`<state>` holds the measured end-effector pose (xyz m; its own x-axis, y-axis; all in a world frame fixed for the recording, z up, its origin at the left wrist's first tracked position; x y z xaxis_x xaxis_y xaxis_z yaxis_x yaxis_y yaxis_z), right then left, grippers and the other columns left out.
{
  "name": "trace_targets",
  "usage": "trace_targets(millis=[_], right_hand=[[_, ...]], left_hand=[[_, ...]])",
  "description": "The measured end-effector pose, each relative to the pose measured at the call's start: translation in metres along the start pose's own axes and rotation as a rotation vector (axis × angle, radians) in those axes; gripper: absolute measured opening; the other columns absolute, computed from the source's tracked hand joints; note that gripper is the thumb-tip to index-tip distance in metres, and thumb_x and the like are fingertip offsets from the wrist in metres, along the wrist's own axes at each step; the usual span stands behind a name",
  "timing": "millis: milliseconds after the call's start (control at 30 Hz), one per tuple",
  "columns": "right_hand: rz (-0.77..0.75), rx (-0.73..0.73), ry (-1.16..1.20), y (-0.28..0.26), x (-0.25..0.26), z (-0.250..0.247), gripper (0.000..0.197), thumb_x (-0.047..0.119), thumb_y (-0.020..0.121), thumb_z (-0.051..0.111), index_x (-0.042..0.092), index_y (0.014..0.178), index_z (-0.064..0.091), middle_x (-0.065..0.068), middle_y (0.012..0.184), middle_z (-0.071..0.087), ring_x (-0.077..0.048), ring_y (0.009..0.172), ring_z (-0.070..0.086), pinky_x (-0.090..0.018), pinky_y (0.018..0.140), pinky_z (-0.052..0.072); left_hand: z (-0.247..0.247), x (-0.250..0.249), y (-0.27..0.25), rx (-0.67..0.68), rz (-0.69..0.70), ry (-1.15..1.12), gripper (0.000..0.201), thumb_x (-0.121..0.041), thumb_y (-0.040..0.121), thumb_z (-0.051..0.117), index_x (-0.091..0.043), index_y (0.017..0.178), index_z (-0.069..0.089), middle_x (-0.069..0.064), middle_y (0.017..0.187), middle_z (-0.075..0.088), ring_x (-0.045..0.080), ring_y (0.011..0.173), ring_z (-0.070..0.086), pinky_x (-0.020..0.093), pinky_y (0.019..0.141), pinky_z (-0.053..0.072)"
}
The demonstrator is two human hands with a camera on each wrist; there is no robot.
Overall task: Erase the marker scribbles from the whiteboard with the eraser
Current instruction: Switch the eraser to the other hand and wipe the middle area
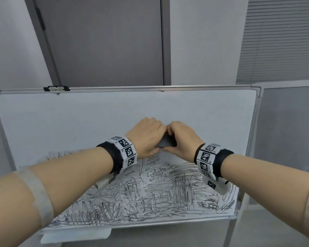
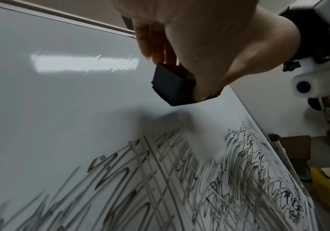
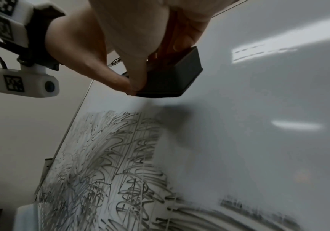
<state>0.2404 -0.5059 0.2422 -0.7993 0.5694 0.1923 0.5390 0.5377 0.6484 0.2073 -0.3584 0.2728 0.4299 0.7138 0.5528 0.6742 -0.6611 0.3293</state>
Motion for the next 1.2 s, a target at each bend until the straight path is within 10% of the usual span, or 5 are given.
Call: trace_targets(millis=[133, 333, 500, 833, 1200], right_hand=[[-0.046, 0.078, -0.076, 0.014, 0.0, -0.029, 0.039, 0.045, 0.079, 0.072, 0.019, 0.095, 0.048, 0.001, 0.092, 0.058, -0.02, 0.079, 0.052, -0.034, 0.068, 0.043], [0.041, -0.303, -0.214, 0.085, -0.013, -0.116, 0.031, 0.037, 0.097, 0.041, 0.013, 0.107, 0.058, -0.006, 0.104, 0.065, -0.03, 0.096, 0.056, -0.044, 0.082, 0.047], [0.348, 0.141, -0.327, 0.119, -0.051, -0.105, 0.04, 0.049, 0.1, 0.024, 0.021, 0.096, 0.053, -0.005, 0.095, 0.062, -0.032, 0.094, 0.058, -0.04, 0.083, 0.045], [0.279, 0.029, -0.451, 0.112, -0.067, -0.073, 0.047, 0.05, 0.099, 0.022, 0.019, 0.114, 0.054, -0.007, 0.115, 0.059, -0.03, 0.108, 0.051, -0.044, 0.093, 0.029], [0.282, -0.023, -0.445, 0.12, -0.074, -0.068, 0.042, 0.041, 0.101, 0.02, 0.023, 0.118, 0.055, -0.006, 0.12, 0.061, -0.031, 0.111, 0.05, -0.045, 0.098, 0.028]], left_hand=[[-0.008, 0.006, 0.006, -0.008, -0.041, -0.024, 0.049, -0.045, 0.077, 0.067, -0.008, 0.108, 0.058, 0.009, 0.098, 0.061, 0.029, 0.087, 0.057, 0.042, 0.075, 0.045], [-0.01, 0.013, 0.007, -0.034, -0.013, 0.012, 0.042, -0.049, 0.075, 0.061, -0.014, 0.098, 0.057, 0.004, 0.09, 0.053, 0.025, 0.074, 0.053, 0.037, 0.065, 0.039], [0.003, 0.002, 0.003, 0.028, -0.032, 0.009, 0.038, -0.047, 0.071, 0.058, -0.015, 0.09, 0.053, 0.002, 0.087, 0.051, 0.024, 0.072, 0.048, 0.038, 0.067, 0.041], [0.063, -0.019, -0.022, 0.145, -0.101, 0.007, 0.038, -0.035, 0.073, 0.072, -0.013, 0.099, 0.056, 0.005, 0.097, 0.056, 0.024, 0.083, 0.052, 0.037, 0.072, 0.042], [0.078, -0.014, -0.024, -0.018, -0.025, 0.004, 0.039, -0.019, 0.064, 0.08, -0.006, 0.097, 0.063, 0.008, 0.09, 0.057, 0.027, 0.076, 0.053, 0.039, 0.066, 0.041]])
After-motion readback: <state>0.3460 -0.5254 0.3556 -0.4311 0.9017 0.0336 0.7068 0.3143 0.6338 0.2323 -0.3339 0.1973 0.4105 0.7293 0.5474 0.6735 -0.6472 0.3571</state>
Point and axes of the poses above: each hand's wrist, its own y-axis towards the middle knuckle, its own z-axis out of the palm, x = y × z, the point moved 3 cm from there along y, towards the middle knuckle
